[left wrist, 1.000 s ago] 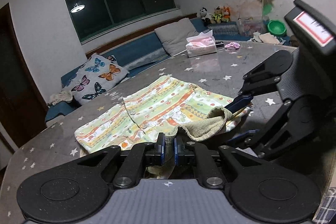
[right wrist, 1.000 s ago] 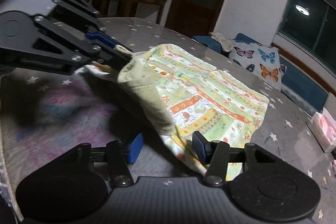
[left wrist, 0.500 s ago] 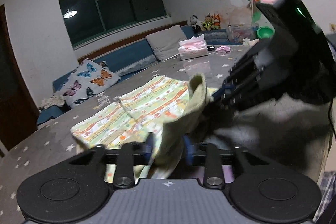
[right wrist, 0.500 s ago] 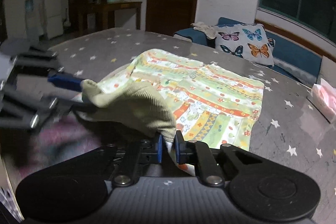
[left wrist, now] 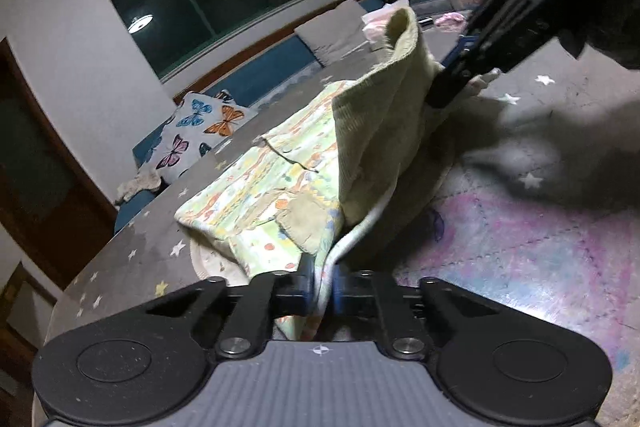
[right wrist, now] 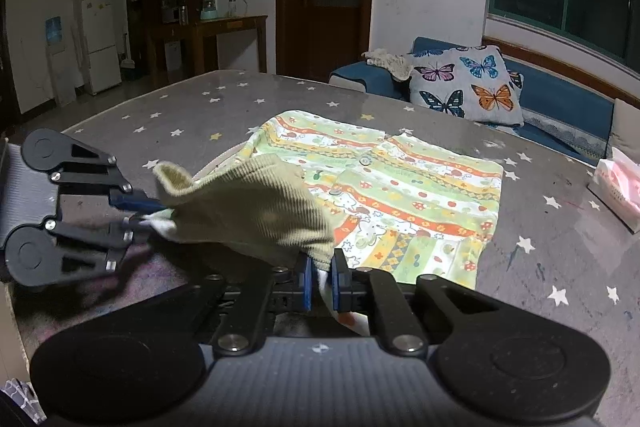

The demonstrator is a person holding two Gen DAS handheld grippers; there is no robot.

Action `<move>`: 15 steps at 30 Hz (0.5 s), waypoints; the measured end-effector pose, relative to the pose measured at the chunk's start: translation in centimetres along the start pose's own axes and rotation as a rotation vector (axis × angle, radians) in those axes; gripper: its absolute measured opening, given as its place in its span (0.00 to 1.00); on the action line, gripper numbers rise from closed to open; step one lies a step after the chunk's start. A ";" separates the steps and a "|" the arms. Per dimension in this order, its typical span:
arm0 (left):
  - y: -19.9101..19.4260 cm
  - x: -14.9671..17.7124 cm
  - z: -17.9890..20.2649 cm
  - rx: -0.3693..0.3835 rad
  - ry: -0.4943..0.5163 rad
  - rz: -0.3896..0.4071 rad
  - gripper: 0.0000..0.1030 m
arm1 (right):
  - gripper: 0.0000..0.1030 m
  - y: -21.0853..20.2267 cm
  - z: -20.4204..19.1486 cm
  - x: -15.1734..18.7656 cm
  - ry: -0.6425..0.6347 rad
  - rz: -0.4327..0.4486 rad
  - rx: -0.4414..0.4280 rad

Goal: Fold clothes
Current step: 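Lift the hem with both grippers and fold it toward the collar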

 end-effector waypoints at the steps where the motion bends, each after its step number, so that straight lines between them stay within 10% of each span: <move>1: -0.4 -0.1 -0.2 0.000 -0.011 0.007 0.05 | 0.07 -0.3 -0.1 0.0 0.002 0.009 0.000; 15: -13.0 -1.8 1.2 0.130 -0.083 0.023 0.05 | 0.06 -11.3 -4.4 0.4 -0.068 0.065 -0.075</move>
Point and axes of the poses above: each gripper's, at about its wrist camera, not at the fingertips, and y roughly the way its jaws point, z to its right, x to its underside, the point moved 8 cm from there along y, roughly the way its jaws point, and after that the axes turned 9 degrees about -y, right-handed, at the moved point
